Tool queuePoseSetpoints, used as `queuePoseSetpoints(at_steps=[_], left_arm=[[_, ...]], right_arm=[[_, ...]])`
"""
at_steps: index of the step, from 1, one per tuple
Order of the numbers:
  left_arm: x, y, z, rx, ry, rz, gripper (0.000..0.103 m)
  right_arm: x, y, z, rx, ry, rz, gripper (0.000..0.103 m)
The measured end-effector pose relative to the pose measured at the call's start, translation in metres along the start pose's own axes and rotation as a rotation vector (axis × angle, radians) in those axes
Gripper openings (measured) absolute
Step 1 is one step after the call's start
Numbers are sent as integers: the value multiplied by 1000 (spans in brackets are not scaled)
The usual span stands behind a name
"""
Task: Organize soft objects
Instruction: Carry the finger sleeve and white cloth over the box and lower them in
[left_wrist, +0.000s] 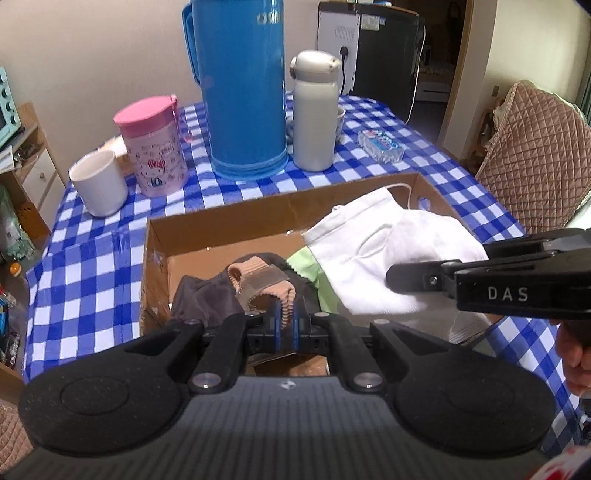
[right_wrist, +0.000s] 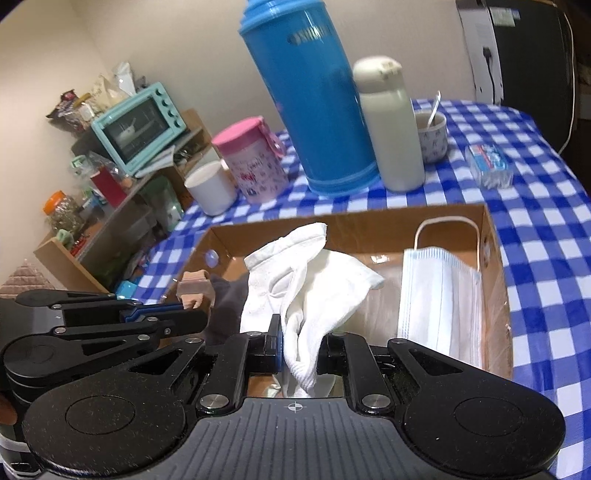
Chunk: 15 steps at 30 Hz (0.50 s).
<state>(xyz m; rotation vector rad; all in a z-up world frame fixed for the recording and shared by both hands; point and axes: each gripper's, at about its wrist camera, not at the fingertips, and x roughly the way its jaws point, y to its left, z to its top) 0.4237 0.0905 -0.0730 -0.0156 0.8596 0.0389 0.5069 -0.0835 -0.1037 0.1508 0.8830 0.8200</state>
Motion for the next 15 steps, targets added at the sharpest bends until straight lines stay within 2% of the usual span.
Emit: queuePoseSetpoints(at_steps=[15], left_arm=[[45,8,-10,-36,116,-41,6]], right_arm=[[35,-7,-11,-65,79,-89,13]])
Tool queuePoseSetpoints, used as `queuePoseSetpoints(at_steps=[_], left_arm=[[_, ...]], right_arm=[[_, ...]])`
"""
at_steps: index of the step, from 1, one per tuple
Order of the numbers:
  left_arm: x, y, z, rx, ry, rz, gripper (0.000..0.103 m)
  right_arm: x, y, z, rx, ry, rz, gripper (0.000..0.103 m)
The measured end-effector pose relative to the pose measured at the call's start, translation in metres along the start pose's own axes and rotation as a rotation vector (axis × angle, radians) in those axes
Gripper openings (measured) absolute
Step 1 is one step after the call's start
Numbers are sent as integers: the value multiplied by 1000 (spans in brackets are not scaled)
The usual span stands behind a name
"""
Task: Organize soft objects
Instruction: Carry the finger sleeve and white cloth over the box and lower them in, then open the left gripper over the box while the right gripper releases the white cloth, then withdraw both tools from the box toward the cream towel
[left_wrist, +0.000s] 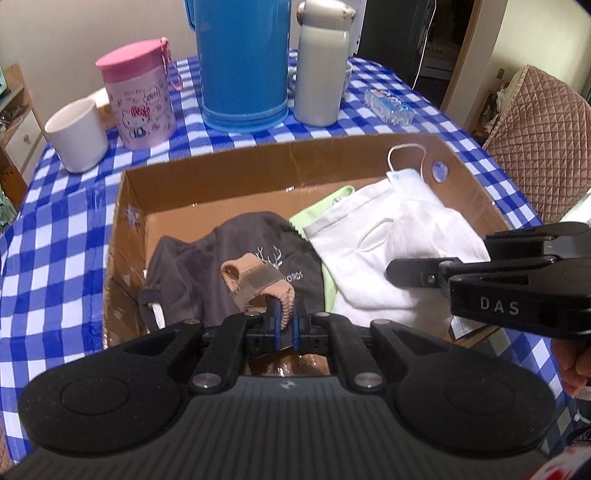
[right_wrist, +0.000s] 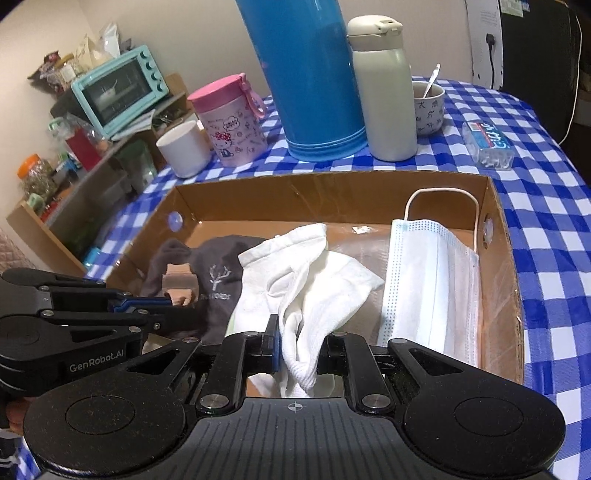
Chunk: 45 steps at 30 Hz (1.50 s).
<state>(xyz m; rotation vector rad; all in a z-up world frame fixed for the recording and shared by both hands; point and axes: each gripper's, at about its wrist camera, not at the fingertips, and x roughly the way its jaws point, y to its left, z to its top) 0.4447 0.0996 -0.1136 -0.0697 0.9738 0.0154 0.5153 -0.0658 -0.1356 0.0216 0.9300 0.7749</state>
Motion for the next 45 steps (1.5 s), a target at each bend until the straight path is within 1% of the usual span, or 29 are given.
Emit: queuePoseSetpoints(at_steps=[2,4,5,6,8,9,10,11,16,32,39,45], left_arm=[[2,-1,-1,1,10,-9,7],[2,0,-2,-10,16,-12,9],[2,0,-2,-16,15,-15,9],[1,0,-1,-21,12,-13,9],[-3,0,-1,-25,8,-10,16],[-4,0,-1,-26,5,-9,23],[-6,0,0,-25,3,-7,28],[-8,-1,0,-23,-1,-4,28],[-19,-2,-1,-21,-19,4,31],[-58,-10,-2,-36,-66,17,31],[-86,-16,-8,-56,-96,13,31],[-115,-23,-20,-62,-119,20,31]], right_arm=[[3,1,-1,-20,9,-12,14],[3,2,-1,-37,20,-30,22],[3,3,-1,-47,22,-47,31],[2,4,-1,-57,20,-62,43],[-2,5,-2,-73,4,-84,55],[-4,6,-2,-78,-4,-89,59],[-7,6,-2,-84,-7,-94,60],[-8,6,-2,-88,-6,-100,62],[-21,3,-4,-84,-15,-121,64],[-61,8,-6,-28,-70,-99,65],[-90,10,-14,8,-103,-79,65],[-121,6,-27,50,-126,-70,65]])
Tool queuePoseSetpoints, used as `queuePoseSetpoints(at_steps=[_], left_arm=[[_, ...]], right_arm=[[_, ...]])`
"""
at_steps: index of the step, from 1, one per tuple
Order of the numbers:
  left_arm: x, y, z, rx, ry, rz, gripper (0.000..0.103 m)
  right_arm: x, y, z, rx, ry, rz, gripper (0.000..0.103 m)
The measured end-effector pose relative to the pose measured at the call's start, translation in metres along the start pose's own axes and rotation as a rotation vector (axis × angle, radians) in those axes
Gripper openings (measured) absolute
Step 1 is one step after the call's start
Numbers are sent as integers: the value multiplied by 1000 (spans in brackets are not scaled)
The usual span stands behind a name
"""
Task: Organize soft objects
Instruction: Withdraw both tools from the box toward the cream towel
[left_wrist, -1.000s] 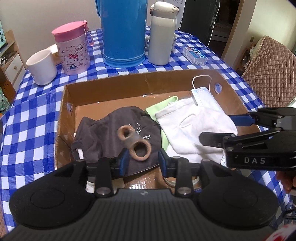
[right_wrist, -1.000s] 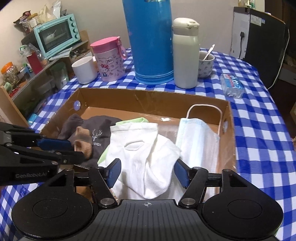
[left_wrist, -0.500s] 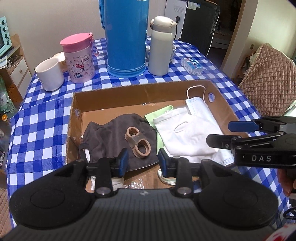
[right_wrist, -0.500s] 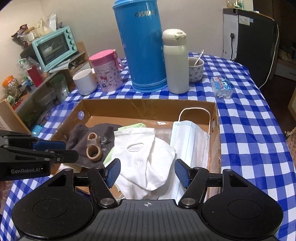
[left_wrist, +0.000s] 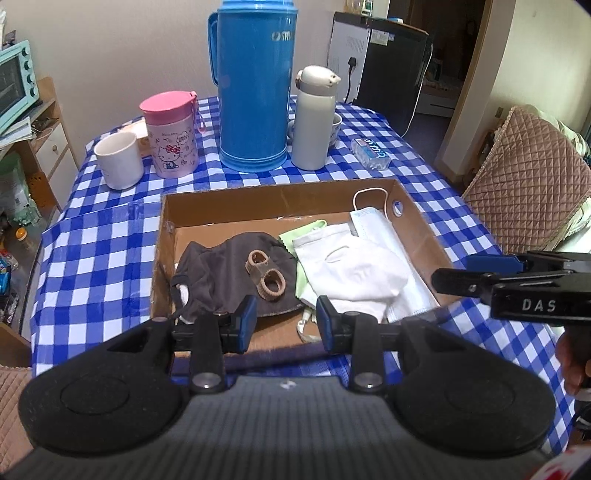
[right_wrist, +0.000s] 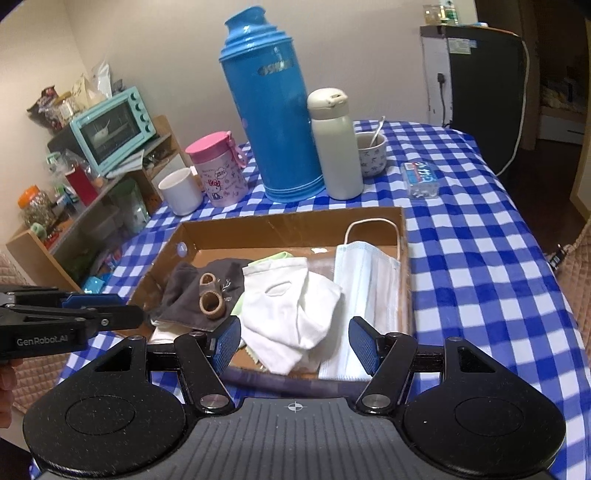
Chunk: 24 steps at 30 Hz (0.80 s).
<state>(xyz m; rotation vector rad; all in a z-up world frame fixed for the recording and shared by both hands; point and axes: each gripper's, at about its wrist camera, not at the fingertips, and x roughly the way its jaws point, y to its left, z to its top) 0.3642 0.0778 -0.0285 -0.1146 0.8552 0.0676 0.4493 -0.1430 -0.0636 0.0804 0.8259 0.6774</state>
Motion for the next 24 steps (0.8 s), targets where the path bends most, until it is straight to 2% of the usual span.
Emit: queuePoseSetpoints(at_steps=[13,24], left_arm=[[-71,-7,-36,-43,-51,31,31],[-118,-12,-59,-90,-87,38,31]], right_arm=[[-72,-3,-30,61,-39,22,65],[-112,11,-48,64,-55,63,65]])
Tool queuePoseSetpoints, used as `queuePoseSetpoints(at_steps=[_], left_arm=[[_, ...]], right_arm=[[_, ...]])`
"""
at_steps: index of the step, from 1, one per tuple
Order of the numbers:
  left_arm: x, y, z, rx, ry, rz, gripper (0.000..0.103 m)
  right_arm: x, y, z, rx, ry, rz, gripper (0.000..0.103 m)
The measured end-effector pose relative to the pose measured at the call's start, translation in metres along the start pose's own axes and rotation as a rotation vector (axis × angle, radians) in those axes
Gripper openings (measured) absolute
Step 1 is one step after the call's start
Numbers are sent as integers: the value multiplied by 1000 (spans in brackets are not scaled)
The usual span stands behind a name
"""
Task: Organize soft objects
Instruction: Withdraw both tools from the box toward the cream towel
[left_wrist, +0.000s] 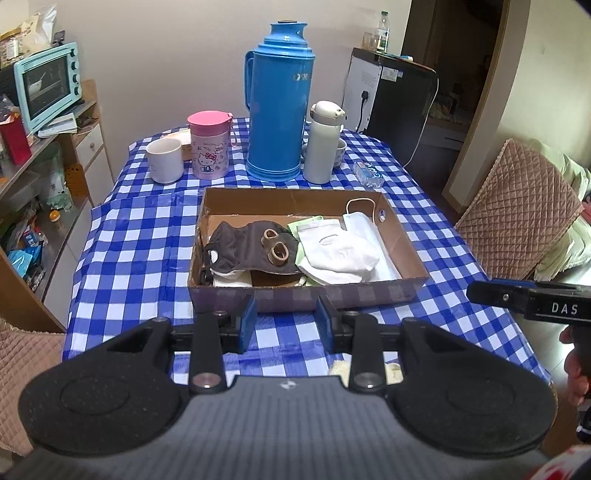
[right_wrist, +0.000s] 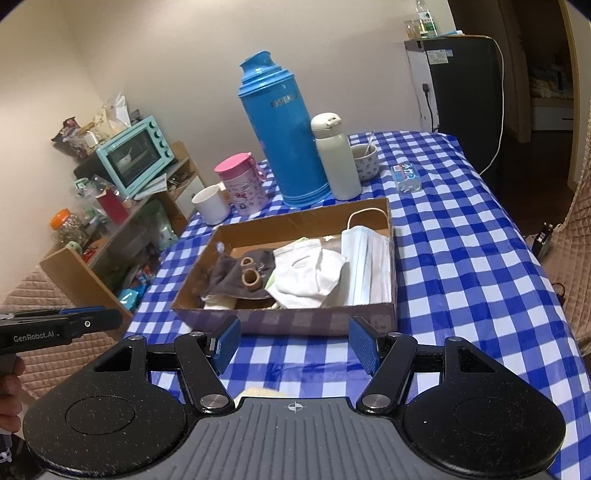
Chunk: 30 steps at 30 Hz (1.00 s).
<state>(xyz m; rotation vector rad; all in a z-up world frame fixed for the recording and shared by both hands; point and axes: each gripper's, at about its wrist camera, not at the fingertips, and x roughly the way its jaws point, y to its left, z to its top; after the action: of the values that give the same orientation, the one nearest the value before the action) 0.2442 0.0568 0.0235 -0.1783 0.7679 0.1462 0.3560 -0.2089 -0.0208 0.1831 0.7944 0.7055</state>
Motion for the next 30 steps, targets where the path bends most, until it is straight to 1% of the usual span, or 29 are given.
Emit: queuePoseSetpoints(at_steps=[4,16,22,30], left_arm=[[-11,-1,-10,-9,3,0,31],[-33,-6,-44,-22,48,-1,31],[-36,-9,-60,-23,79,-6,31],[-28,-15,-77,-19,135,-16,31]], right_arm=[[-12,4,-7,-5,2,10,65],[-36,5,-33,-10,27,3,65],[-35,5,-52,-7,78,3,65],[-23,12,-81,-15,166,12,65]])
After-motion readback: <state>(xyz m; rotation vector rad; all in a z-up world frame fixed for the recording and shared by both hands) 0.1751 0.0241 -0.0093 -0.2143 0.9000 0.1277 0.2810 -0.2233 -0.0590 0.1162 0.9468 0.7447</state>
